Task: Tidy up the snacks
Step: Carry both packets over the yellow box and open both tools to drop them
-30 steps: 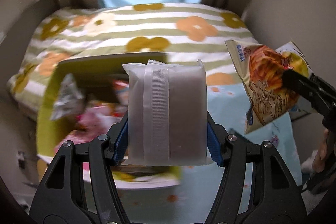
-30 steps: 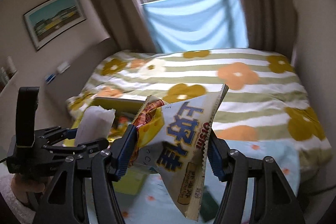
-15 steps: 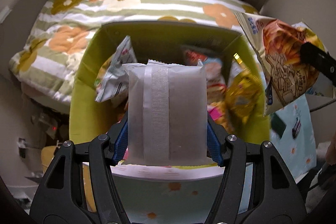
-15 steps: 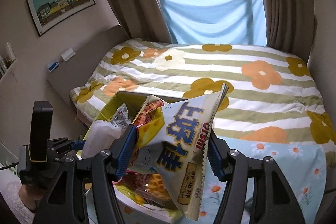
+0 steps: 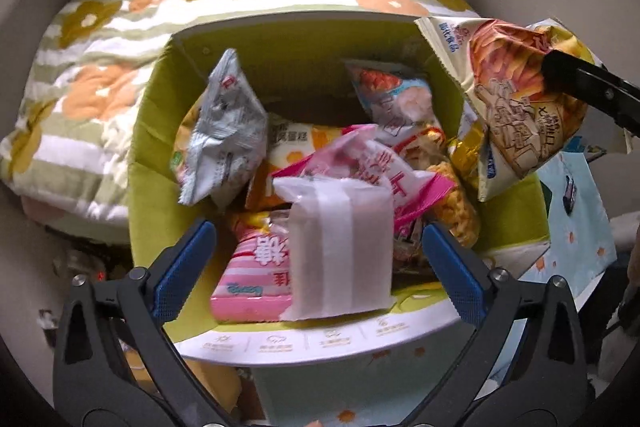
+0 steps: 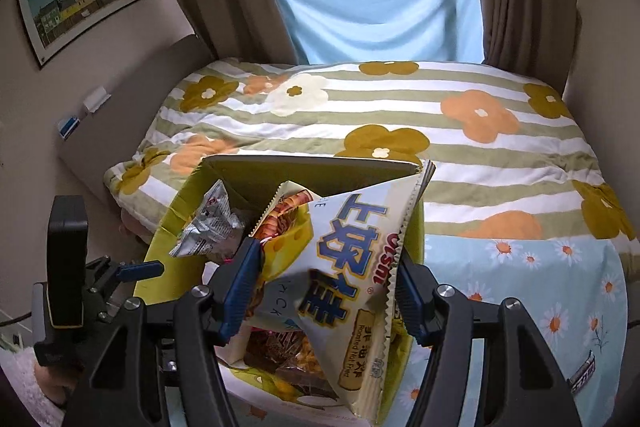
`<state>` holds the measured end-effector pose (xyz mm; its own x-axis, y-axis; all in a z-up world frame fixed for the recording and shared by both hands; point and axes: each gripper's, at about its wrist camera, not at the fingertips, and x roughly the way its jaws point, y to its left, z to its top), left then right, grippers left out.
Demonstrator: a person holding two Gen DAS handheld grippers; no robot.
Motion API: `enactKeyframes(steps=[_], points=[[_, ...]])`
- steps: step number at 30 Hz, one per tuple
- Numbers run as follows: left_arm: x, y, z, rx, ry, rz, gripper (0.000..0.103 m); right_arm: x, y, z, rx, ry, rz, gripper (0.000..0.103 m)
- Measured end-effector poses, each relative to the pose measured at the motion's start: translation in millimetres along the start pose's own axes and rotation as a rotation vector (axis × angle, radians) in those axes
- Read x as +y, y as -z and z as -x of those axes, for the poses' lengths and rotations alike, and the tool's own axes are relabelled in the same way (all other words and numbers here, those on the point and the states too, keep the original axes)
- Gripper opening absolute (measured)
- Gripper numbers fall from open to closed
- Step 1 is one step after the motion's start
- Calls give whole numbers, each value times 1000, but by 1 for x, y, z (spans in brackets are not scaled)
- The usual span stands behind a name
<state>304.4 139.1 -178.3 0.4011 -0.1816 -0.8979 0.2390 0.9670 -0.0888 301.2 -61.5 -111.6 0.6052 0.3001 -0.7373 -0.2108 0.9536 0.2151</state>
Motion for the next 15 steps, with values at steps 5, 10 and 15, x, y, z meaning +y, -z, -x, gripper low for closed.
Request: enactKeyframes(steps=[5,10,15], points=[[12,7,3,14,-16,34,103,10,-7,-10,10,-28,25,59],[15,8,8,11,-31,26,103,20,-16,-22,4,-104,21,63],[16,8,14,-3,-27,37,103,29,-14,-32,-10,-63,18,101]])
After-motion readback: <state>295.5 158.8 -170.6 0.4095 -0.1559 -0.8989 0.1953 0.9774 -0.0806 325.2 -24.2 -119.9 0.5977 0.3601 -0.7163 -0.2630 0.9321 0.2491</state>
